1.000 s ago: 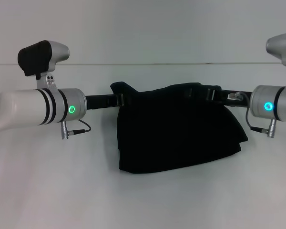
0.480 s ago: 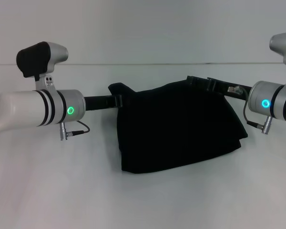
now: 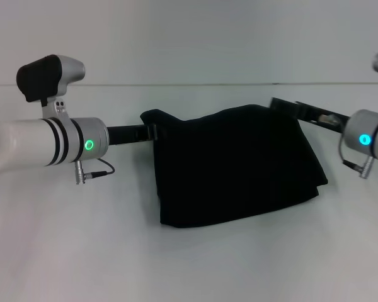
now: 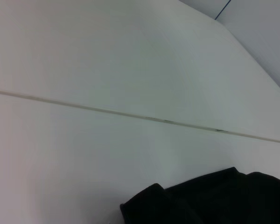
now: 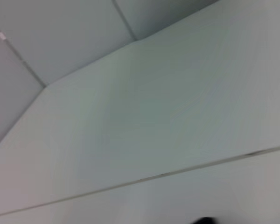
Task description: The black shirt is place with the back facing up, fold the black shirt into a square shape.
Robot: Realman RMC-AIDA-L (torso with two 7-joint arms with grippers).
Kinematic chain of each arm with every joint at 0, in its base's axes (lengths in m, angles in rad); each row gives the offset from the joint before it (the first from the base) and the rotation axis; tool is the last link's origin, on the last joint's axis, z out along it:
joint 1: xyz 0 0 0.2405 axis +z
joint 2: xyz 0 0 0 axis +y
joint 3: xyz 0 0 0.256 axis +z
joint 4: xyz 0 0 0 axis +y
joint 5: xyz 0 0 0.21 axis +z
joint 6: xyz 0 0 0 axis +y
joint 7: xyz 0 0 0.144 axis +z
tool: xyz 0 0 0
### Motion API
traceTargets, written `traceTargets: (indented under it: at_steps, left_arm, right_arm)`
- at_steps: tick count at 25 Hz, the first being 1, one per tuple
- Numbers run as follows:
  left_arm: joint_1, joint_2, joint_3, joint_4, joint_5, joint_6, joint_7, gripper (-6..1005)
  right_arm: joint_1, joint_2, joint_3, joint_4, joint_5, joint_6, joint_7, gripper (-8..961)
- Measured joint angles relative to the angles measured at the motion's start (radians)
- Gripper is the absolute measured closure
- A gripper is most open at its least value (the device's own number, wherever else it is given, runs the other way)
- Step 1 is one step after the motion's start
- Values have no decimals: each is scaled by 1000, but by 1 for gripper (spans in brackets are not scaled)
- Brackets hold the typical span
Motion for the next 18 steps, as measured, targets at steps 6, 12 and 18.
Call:
traceTargets:
  at_steps: [6, 12, 18]
  left_arm:
    - [0, 5, -3, 3, -1, 0, -5, 956]
    - [-4, 8, -13, 22, -10, 3, -10, 956]
    - [-30, 26, -20, 29, -23, 10, -21, 957]
  right_arm:
    - [-86, -52, 48, -29, 20, -156, 5, 144]
    - [-165, -106, 119, -43, 21, -384, 6, 144]
    - [-198, -112, 118, -44, 5, -447, -4, 144]
